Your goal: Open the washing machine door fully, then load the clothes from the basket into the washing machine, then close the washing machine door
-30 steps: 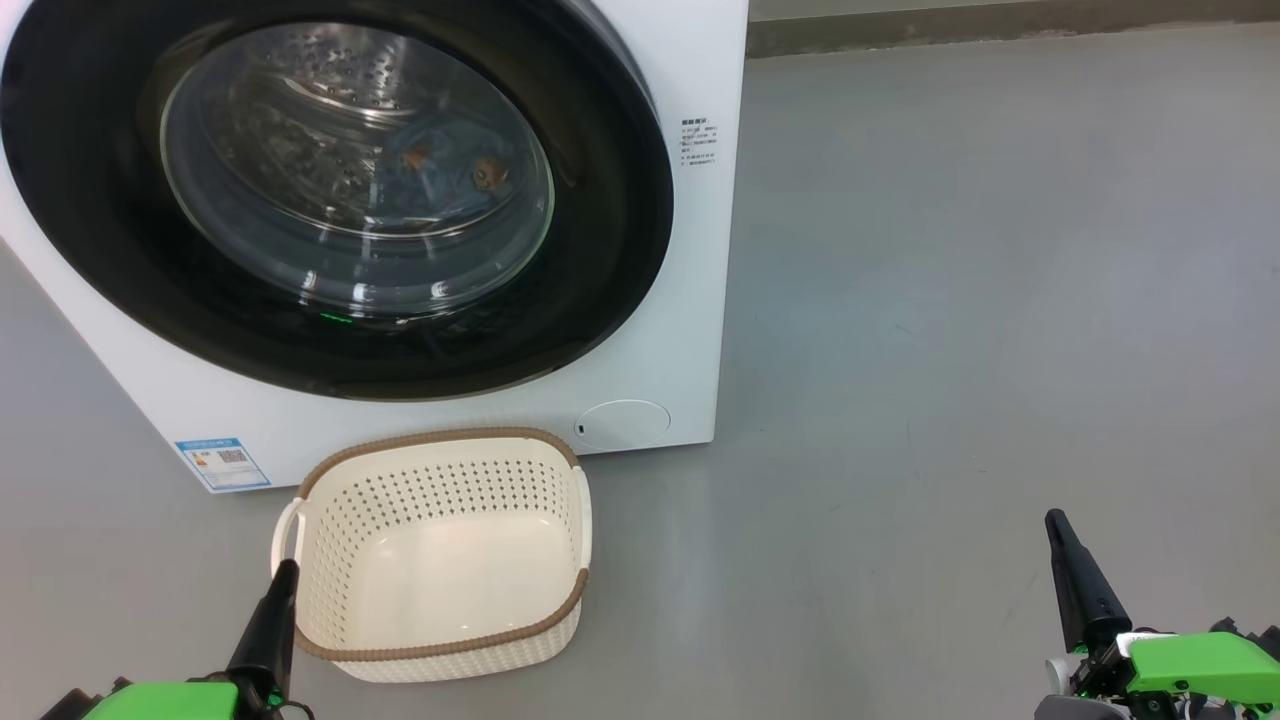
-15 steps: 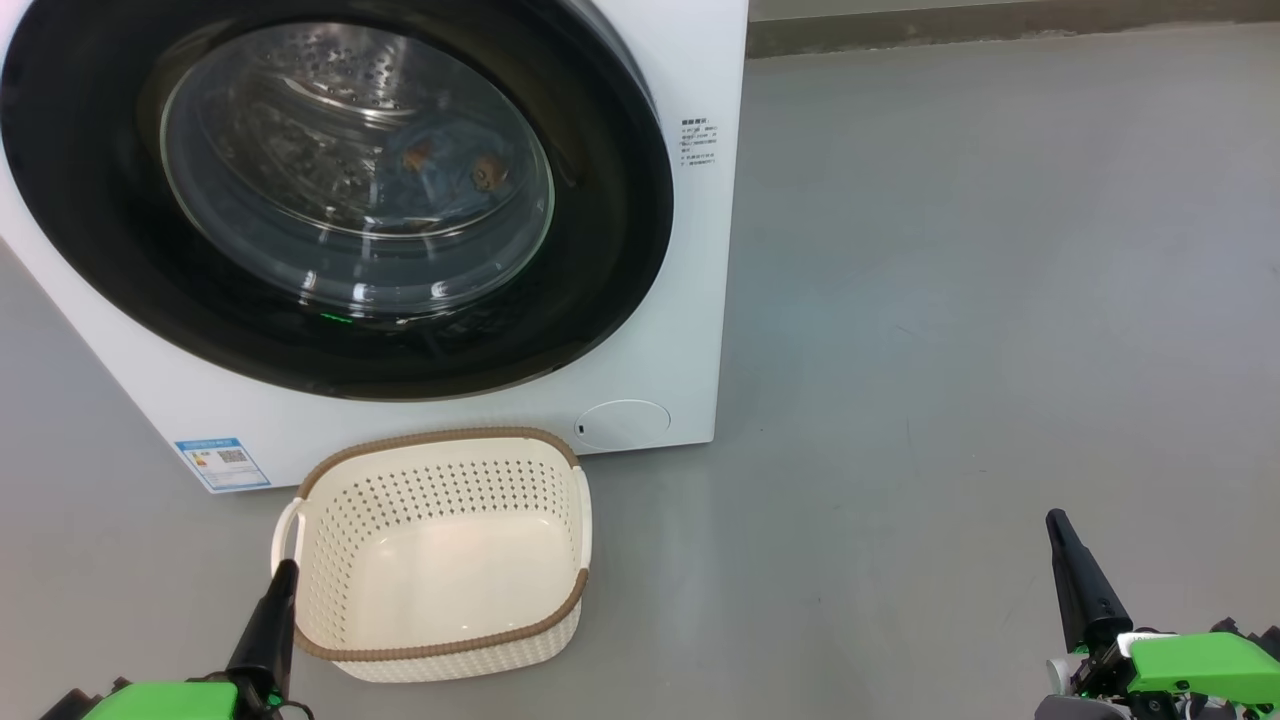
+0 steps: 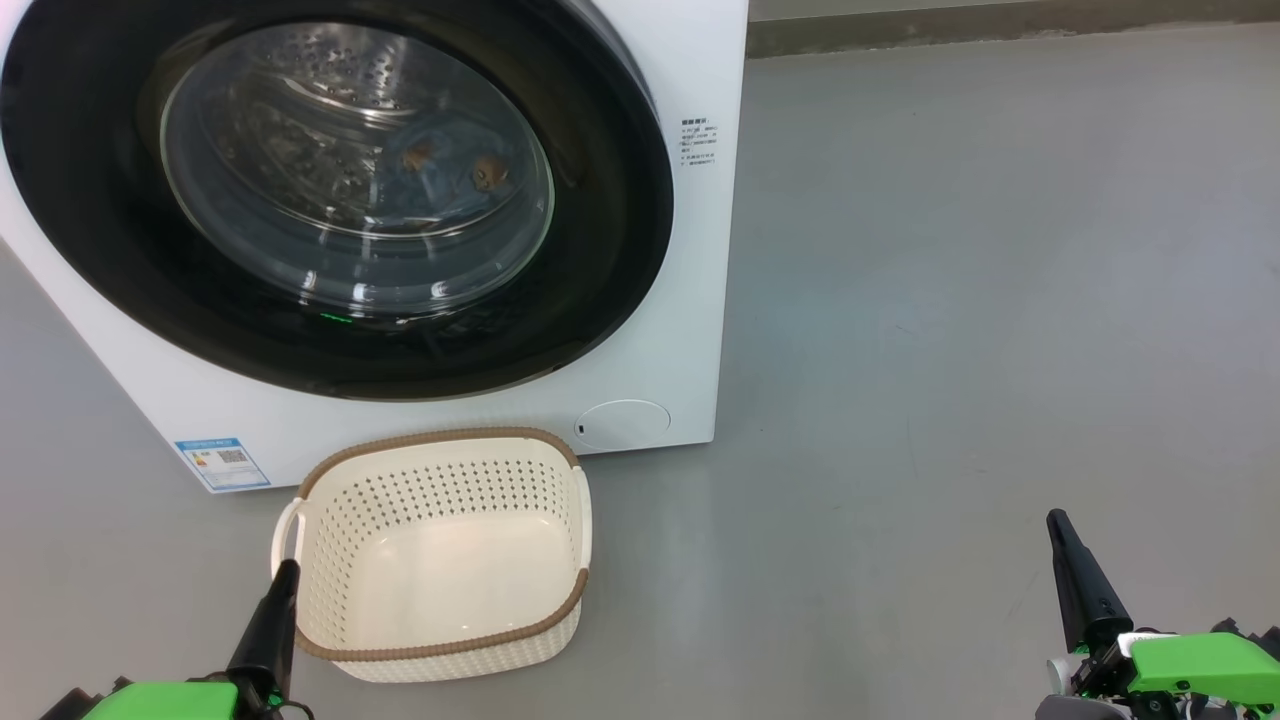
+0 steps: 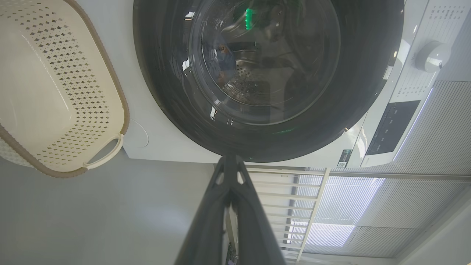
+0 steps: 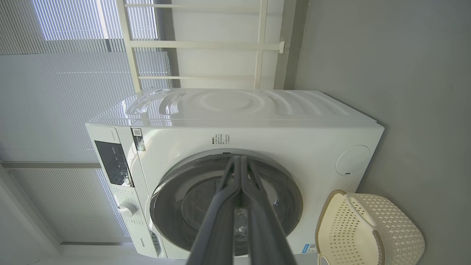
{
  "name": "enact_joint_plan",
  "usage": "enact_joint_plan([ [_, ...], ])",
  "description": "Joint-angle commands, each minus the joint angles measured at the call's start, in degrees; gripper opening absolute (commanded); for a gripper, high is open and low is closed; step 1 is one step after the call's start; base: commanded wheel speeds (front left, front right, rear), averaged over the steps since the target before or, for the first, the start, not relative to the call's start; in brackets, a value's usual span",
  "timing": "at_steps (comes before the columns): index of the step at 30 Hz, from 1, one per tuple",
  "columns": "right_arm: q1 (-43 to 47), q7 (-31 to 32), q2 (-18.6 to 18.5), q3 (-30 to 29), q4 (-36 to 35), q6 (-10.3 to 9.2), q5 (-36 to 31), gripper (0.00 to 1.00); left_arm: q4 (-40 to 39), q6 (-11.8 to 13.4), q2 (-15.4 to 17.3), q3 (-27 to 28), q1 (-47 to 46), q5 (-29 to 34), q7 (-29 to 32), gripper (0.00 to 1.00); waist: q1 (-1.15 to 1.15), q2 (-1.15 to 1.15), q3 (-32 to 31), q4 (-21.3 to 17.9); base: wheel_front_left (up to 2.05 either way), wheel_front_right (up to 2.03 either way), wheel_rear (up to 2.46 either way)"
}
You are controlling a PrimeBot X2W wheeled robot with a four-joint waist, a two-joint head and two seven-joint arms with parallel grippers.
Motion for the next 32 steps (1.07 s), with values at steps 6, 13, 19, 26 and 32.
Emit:
enact_joint_plan([
  [6,-2.28,0.36,-0.14,1.27,-1.40,-0.06,-0.34,0.00,-1.01,-0.17,0.64,2.00,-2.40,0.67,0.18,0.00,0.00,0.00,0.00,0.00,0.00,0.00,0.00],
  [13,-2.29,0.38,-0.12,1.24,-1.39,-0.06,-0.36,0.00,-1.01,-0.17,0.61,2.04,-2.40,0.70,0.21,0.00,0.00,0.00,0.00,0.00,0.00,0.00,0.00],
  [19,-2.29,0.40,-0.10,1.22,-1.39,-0.06,-0.38,0.00,-1.01,-0.17,0.59,2.07,-2.40,0.73,0.23,0.00,0.00,0.00,0.00,0.00,0.00,0.00,0.00],
  [26,-2.29,0.41,-0.09,1.20,-1.39,-0.06,-0.40,0.00,-1.01,-0.17,0.57,2.10,-2.41,0.75,0.26,0.00,0.00,0.00,0.00,0.00,0.00,0.00,0.00],
  [32,-2.29,0.43,-0.08,1.19,-1.39,-0.06,-0.41,0.00,-1.01,-0.17,0.55,2.13,-2.41,0.77,0.28,0.00,0.00,0.00,0.00,0.00,0.00,0.00,0.00],
])
